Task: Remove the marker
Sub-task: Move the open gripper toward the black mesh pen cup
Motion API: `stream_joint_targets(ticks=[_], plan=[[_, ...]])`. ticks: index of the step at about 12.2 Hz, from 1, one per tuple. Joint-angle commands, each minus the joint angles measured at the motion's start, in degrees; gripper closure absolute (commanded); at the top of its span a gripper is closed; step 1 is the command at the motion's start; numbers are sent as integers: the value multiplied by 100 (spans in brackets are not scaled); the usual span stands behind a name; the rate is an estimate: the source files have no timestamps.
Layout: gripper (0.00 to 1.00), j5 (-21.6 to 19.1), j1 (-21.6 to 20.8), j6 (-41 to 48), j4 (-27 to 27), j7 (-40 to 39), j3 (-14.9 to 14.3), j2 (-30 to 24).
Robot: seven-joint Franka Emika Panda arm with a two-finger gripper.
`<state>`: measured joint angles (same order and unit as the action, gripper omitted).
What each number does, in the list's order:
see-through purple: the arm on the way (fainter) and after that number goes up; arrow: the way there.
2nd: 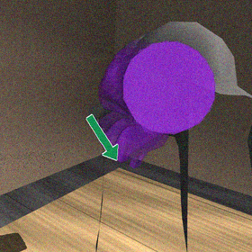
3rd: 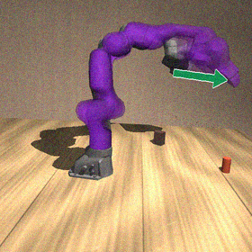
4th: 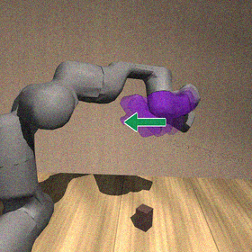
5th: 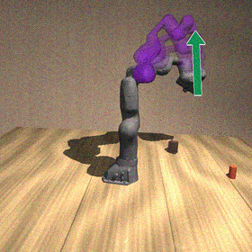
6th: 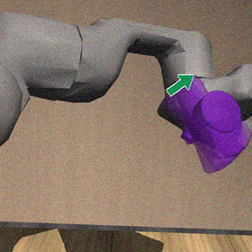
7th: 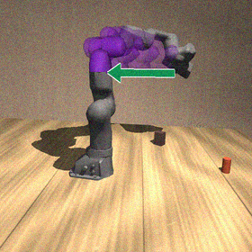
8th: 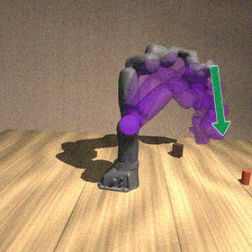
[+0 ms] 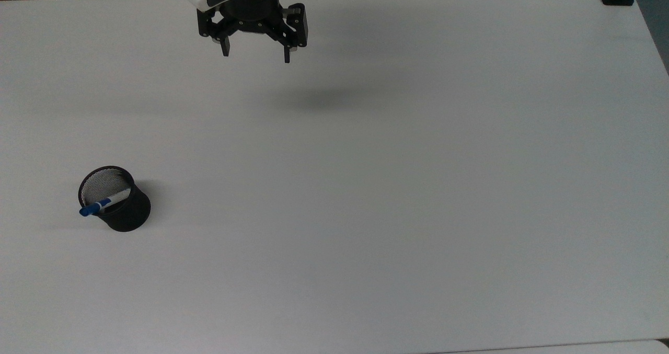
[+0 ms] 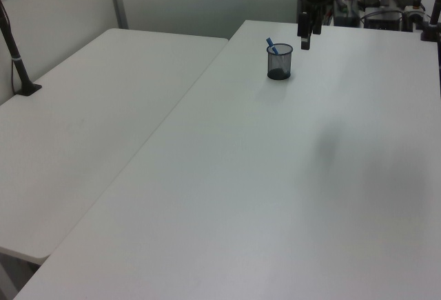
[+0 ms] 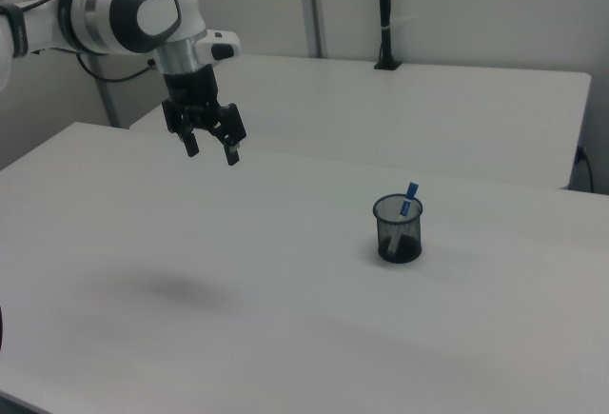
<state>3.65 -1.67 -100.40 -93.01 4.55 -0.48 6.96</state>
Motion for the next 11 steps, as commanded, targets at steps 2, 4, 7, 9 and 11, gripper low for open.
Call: stream_joint_targets(ticks=[2, 4, 7, 9, 11], plan=[[0, 100, -18, -173, -24, -7, -31, -19], [0, 100, 8, -243, -24, -7, -40, -10], [0, 100, 245, -603, -24, -7, -40, -2], [0, 92, 482, -849, -24, -7, -40, 25], [0, 92, 772, -1200, -24, -16, -40, 121]])
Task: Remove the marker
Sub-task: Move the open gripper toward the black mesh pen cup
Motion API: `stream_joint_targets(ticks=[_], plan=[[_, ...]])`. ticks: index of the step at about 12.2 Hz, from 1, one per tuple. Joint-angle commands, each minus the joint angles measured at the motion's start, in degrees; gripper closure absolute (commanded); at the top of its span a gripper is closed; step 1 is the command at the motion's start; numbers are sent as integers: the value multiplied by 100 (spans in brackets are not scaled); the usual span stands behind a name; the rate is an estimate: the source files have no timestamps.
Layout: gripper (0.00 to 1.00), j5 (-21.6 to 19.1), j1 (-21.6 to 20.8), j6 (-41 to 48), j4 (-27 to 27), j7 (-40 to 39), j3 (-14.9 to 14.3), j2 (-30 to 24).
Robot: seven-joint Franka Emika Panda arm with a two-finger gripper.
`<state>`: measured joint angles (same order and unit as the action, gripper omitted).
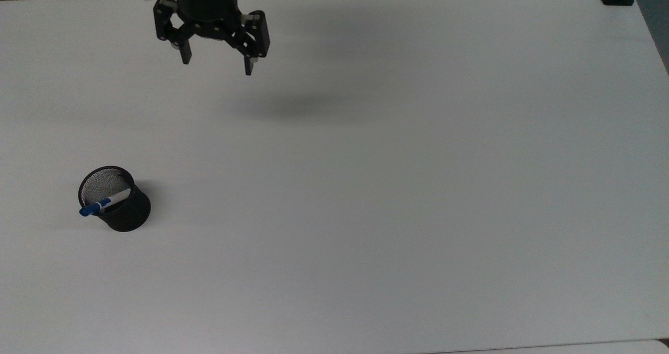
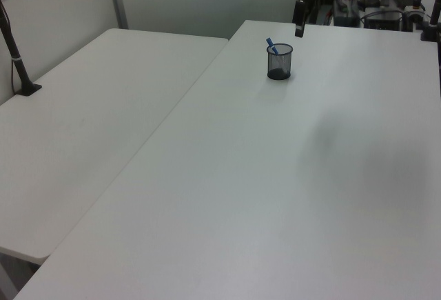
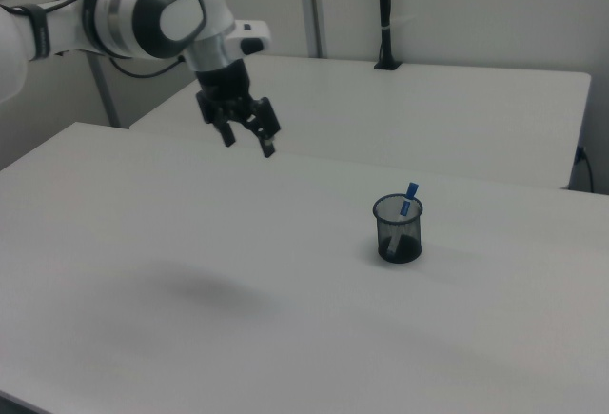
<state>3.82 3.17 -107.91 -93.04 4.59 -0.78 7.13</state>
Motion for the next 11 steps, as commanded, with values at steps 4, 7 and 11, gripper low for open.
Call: stream_joint_targets(ticks=[4, 7, 11], plan=[[0, 84, 745, -1441, 250, -37, -19, 735], [0, 84, 948, -2408, 277, -38, -36, 1123], [0, 93, 1106, -3103, 304, -29, -36, 1518]])
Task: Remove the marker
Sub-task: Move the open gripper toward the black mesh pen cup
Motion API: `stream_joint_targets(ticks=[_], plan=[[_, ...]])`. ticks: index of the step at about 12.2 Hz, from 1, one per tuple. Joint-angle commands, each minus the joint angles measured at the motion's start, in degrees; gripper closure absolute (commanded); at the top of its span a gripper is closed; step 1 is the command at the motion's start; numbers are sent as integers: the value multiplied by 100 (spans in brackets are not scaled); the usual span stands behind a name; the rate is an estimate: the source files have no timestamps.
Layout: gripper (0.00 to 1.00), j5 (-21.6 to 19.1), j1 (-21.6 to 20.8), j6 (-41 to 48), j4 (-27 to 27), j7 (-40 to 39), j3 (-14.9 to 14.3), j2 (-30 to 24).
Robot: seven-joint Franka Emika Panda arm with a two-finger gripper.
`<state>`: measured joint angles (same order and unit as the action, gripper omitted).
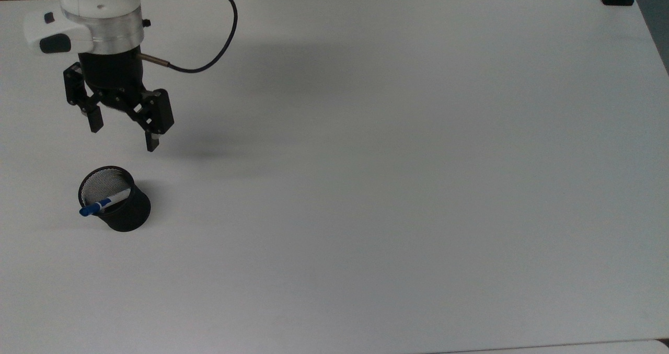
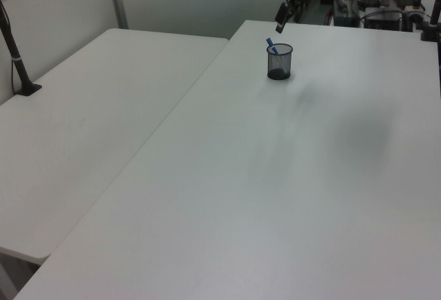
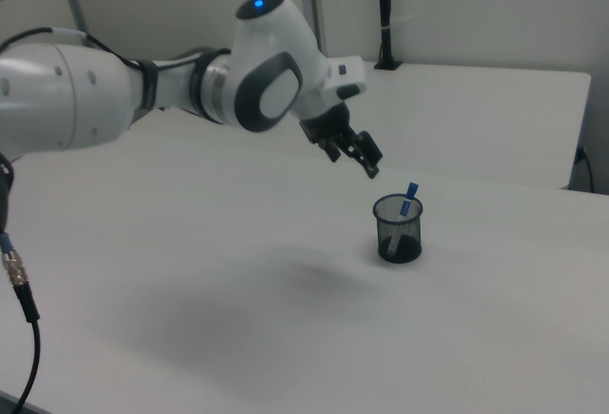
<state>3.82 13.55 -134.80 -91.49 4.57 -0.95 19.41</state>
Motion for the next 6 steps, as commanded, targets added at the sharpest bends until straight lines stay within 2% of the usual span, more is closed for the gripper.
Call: stream_joint_targets(ticks=[1, 6], plan=[[0, 93, 104, -633, 149, -26, -28, 370], [0, 268, 280, -1671, 341, -35, -115, 975]])
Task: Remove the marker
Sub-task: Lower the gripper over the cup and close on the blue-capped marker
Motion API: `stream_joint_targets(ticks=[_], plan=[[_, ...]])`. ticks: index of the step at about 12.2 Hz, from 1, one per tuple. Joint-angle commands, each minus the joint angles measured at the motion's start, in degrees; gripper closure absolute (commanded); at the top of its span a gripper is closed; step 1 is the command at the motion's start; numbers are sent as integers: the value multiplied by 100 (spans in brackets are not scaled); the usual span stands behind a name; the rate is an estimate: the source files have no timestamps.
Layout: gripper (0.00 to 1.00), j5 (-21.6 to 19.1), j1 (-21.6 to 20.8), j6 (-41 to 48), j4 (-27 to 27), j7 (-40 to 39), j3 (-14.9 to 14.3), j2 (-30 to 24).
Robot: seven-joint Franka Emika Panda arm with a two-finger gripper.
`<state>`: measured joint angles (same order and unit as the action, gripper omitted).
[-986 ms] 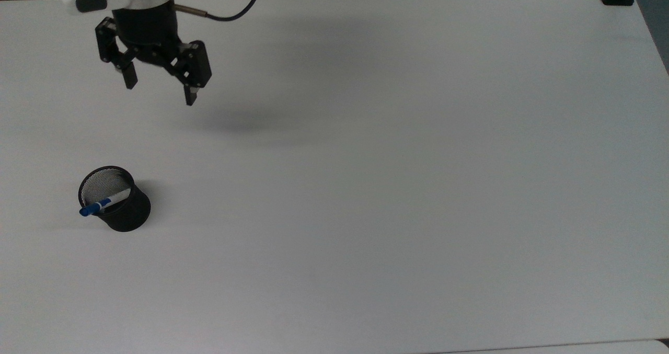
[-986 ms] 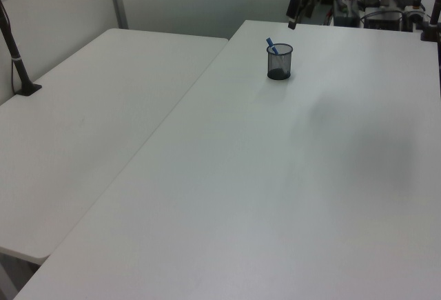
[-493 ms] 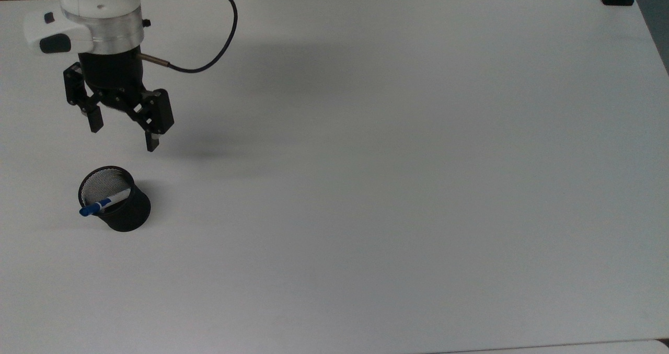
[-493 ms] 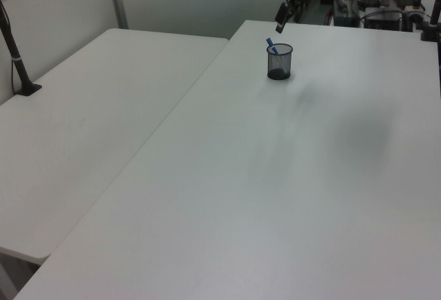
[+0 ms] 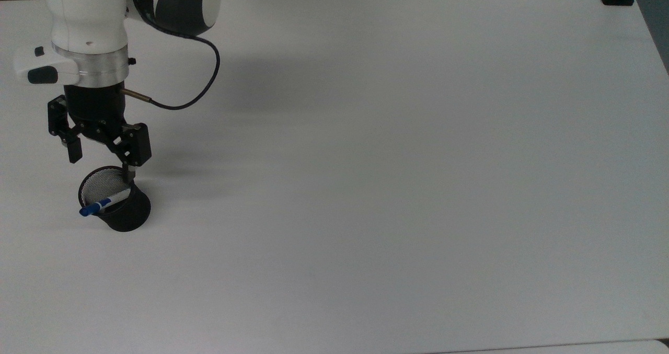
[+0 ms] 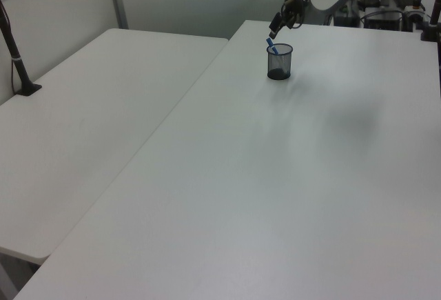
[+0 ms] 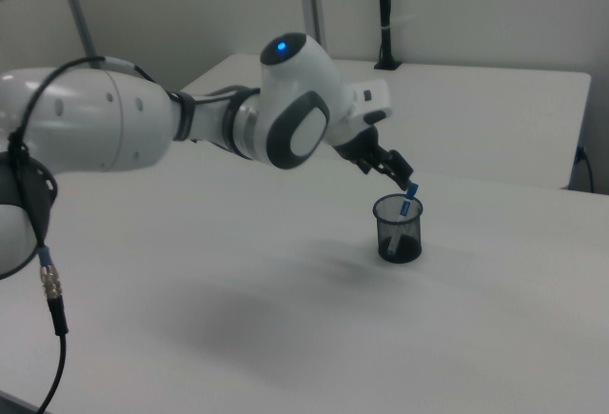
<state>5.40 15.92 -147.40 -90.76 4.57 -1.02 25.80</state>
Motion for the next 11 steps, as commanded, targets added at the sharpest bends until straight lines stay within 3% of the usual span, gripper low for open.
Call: stream_joint_targets(ticks=[1, 7, 9, 11], plan=[[0, 101, 52, -569, 365, -27, -161, 486], [3, 75, 43, -1475, 419, -9, -188, 961], [16, 75, 25, -1625, 463, -18, -188, 1067], [37, 57, 17, -1704, 489, -9, -188, 1094]])
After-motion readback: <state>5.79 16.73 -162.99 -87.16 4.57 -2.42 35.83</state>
